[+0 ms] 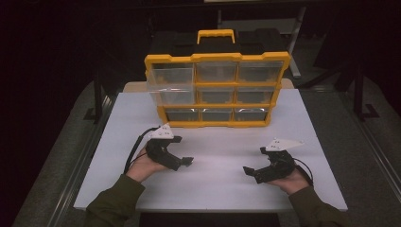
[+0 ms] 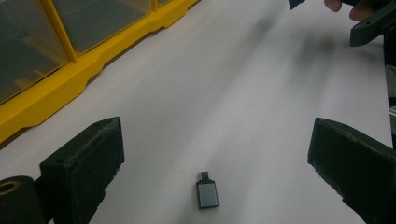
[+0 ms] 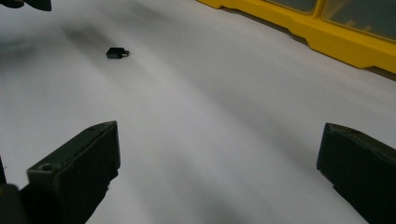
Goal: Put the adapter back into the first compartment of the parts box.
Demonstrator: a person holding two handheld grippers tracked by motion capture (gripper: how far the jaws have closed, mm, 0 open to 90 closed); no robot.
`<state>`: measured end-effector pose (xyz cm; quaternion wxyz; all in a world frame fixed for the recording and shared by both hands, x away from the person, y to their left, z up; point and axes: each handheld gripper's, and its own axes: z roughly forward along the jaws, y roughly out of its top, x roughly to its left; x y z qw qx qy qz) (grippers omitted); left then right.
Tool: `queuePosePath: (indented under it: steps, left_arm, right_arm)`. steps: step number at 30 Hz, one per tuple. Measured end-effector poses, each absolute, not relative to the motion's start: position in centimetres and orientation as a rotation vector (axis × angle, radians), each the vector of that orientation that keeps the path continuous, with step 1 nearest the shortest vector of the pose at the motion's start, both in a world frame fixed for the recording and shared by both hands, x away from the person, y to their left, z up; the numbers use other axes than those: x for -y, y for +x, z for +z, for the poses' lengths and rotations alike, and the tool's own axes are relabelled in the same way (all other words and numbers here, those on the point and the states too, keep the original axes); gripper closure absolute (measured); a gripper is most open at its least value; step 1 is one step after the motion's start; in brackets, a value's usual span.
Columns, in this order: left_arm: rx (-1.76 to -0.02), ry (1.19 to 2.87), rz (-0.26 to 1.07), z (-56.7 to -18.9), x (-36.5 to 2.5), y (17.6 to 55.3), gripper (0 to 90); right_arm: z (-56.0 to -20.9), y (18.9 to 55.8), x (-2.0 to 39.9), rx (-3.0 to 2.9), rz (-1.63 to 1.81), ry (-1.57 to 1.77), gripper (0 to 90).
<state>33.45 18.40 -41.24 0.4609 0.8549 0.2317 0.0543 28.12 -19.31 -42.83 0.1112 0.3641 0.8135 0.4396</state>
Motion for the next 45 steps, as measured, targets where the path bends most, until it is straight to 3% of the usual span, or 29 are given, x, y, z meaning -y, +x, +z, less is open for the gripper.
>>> queuePosePath:
  steps: [11,13,24,45]
  left_arm:
    - [-0.578,2.123,0.134,-41.9,-18.2,33.4,7.0]
    - [-0.574,2.134,0.133,-42.0,-18.2,33.3,12.3]
    - [-0.568,2.184,0.16,-42.6,-17.7,33.0,23.6]
    - [-0.611,2.242,0.146,-44.0,-17.4,33.0,40.7]
  right_arm:
    - [-42.9,28.2,19.3,-2.39,1.29,1.066,0.0]
    - [-42.9,28.3,19.3,-2.39,1.289,1.064,0.0]
    - [-42.9,28.3,19.2,-2.394,1.284,1.063,0.0]
    - [-43.0,28.2,19.1,-2.402,1.278,1.055,0.0]
